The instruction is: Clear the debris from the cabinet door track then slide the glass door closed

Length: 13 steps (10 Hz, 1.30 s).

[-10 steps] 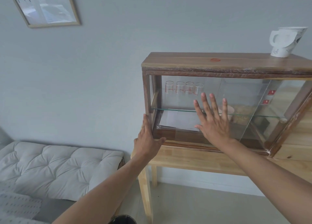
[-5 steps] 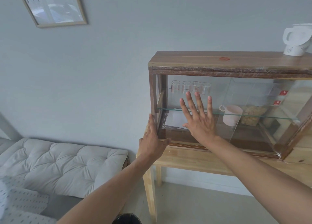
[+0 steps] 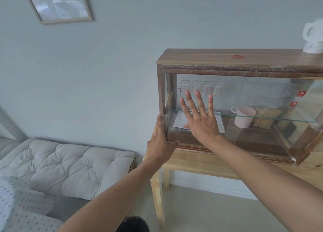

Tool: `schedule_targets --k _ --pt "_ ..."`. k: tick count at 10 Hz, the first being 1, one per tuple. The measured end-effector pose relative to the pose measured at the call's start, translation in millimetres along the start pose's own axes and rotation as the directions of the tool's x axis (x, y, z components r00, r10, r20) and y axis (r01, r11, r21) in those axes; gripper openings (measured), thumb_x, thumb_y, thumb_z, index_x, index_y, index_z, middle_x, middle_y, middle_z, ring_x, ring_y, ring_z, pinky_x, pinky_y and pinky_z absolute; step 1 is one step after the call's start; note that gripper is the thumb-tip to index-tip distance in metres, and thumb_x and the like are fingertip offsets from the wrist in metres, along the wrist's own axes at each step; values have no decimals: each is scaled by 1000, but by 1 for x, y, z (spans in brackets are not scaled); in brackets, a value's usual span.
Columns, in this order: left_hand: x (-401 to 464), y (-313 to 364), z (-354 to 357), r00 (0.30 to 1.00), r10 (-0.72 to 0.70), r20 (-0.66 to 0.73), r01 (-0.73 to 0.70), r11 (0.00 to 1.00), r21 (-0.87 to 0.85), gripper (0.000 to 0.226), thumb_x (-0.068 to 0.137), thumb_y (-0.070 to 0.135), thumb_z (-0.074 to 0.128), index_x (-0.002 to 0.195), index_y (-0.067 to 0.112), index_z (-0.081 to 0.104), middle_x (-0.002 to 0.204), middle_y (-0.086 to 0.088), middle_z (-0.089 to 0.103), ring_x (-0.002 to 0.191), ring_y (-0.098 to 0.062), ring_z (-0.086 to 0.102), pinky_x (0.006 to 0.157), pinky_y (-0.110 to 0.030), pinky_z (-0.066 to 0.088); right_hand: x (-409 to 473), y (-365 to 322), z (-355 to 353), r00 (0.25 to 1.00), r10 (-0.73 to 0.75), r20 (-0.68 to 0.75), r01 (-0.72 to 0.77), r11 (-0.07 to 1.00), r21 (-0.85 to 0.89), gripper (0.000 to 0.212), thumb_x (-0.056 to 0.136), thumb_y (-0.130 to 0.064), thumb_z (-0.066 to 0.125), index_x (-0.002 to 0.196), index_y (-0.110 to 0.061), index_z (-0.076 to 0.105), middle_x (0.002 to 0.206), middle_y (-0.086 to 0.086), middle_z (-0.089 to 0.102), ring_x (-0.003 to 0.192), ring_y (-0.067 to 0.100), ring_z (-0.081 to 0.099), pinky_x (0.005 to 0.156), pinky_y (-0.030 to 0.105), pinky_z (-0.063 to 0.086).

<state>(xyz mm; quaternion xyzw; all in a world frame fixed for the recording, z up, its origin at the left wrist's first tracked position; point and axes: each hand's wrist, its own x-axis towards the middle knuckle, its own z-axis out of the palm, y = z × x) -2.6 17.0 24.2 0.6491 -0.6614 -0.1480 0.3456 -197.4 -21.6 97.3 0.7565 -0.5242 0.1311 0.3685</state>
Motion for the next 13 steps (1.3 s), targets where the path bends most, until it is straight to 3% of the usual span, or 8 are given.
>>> schedule_targets --k 6,8,10,11,12,13 --pt "-6 5 -10 999 13 45 -13 1000 19 141 77 48 84 156 51 -33 176 10 19 149 -29 46 107 -59 46 17 -19 -4 1000 -13 13 13 1000 25 136 82 -59 83 171 -16 -11 181 10 -12 165 41 -13 125 69 -16" --pt "-4 9 -19 997 23 77 -37 983 181 136 83 51 81 161 37 -29 176 5 19 148 -33 43 106 -64 44 17 -21 -16 1000 -5 14 5 999 48 126 90 -51 79 171 -15 -11 181 10 -13 166 42 -10 124 70 -17" --pt "-7 17 -34 989 -26 148 -19 954 298 124 90 52 76 165 30 -21 178 4 1 158 -32 25 115 -64 34 12 -15 -35 997 -49 51 47 998 50 115 96 -45 75 172 -17 -7 180 13 -14 166 44 -9 129 72 -3" --pt "-12 24 -47 984 -44 175 -23 932 362 122 93 51 75 165 31 -21 179 -1 1 161 -32 18 118 -63 31 6 -7 -48 995 -67 75 63 996 58 113 93 -26 81 172 -17 0 180 14 -11 166 41 -6 130 70 12" --pt "-20 28 -56 979 -33 202 -47 923 381 119 95 51 73 166 29 -20 179 -2 -2 162 -32 13 120 -64 28 -6 -2 -62 994 -41 98 33 995 90 105 93 -18 78 172 -16 9 181 15 -6 167 40 -2 130 68 16" --pt "-23 36 -66 976 1 216 -89 914 397 121 93 52 74 167 27 -18 178 -3 -6 162 -32 7 121 -64 26 -18 8 -76 986 20 168 -46 987 154 91 99 -23 69 172 -18 14 181 13 -3 168 37 -1 130 65 14"
